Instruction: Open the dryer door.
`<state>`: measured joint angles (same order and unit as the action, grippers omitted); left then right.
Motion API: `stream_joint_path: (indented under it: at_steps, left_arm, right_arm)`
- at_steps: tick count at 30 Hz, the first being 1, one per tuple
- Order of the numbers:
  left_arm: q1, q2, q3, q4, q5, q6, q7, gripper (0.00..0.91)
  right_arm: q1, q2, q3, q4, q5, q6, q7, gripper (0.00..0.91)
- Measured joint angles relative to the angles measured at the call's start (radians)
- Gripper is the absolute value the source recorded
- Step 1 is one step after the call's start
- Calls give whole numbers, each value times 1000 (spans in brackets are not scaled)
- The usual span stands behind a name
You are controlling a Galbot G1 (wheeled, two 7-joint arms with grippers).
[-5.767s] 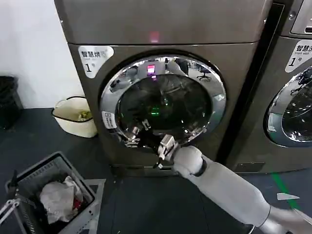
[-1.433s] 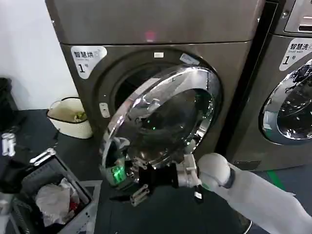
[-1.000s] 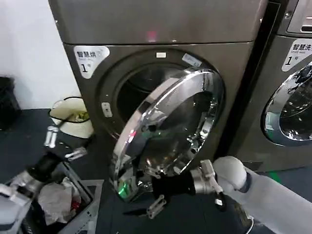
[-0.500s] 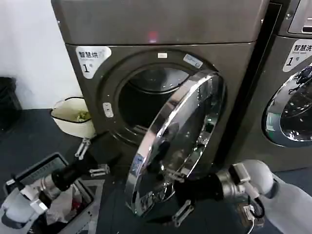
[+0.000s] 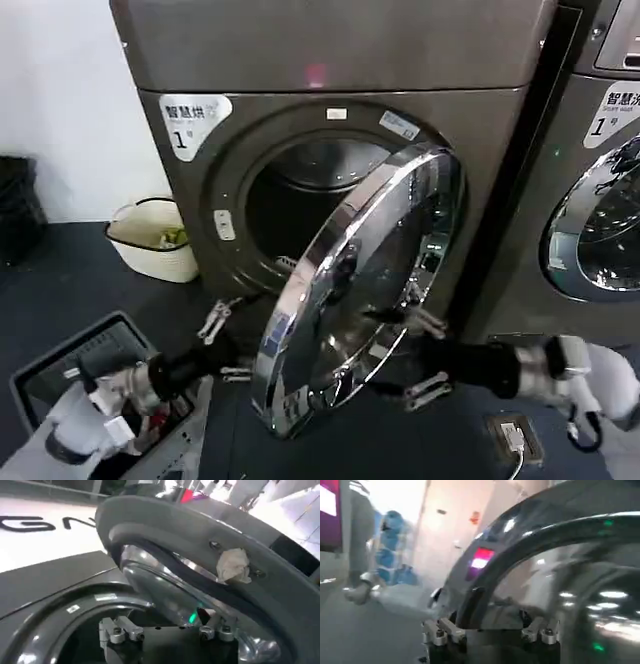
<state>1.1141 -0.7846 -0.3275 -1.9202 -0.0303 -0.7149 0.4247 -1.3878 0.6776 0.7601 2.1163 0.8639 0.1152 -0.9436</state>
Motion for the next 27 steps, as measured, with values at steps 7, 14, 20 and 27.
stream_joint_path:
  at_steps: [7, 14, 20, 27]
  left_arm:
    - [-66, -24, 90, 37, 1, -20, 2, 907]
    - [-129, -62, 183, 70, 18, -24, -1, 907]
    - [-192, -98, 265, 93, 26, -25, -6, 907]
    - [-266, -141, 360, 128, 31, -34, -8, 907]
  right_arm:
    - [-311, 183, 314, 33, -19, 121, -5, 907]
    - [-516, 386, 527, 29, -63, 283, 86, 907]
    - [-601, 549, 635, 8, -150, 409, 258, 907]
    - [-614, 705, 731, -50, -285, 426, 535, 907]
